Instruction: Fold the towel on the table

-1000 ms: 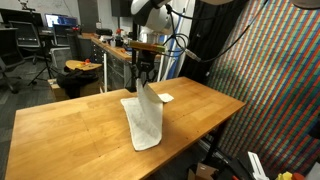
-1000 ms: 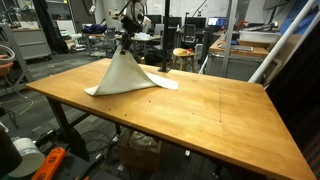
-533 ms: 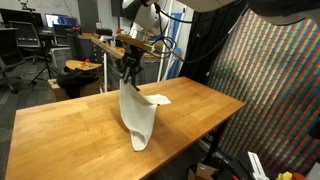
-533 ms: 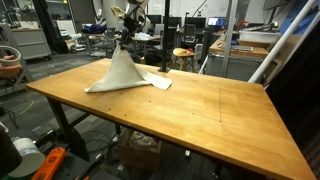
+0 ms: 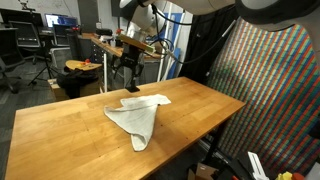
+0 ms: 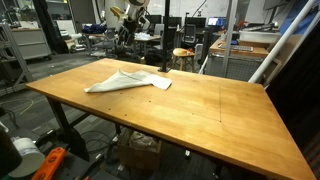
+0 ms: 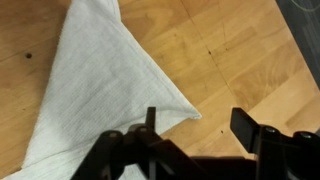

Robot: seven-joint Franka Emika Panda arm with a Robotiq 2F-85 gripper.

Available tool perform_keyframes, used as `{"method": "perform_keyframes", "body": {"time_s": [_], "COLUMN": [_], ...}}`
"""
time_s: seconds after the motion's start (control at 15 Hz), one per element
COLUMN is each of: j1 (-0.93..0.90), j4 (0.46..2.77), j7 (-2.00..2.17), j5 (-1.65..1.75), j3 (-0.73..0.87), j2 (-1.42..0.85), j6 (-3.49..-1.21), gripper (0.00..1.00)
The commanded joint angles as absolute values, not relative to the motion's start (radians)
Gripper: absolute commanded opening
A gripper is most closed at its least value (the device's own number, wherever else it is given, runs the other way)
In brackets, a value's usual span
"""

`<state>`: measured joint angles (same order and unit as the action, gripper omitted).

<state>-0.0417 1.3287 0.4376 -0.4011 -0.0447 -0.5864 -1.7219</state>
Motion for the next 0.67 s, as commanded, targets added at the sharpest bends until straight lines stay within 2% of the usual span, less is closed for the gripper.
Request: {"method": "perform_keyframes", "body": {"time_s": [0.0, 0.33, 0.6], "j1": [-0.045, -0.058, -0.073], "j4": [1.426, 1.518, 1.641], "j7": [0.334, 0.17, -0.021], "j5": [-0.369, -0.346, -0.341], "j3": [-0.062, -0.081, -0.099], "j2": [-0.478, -0.386, -0.331], "j6": [-1.562, -1.334, -1.364], "gripper": [1.0, 1.0, 1.0]}}
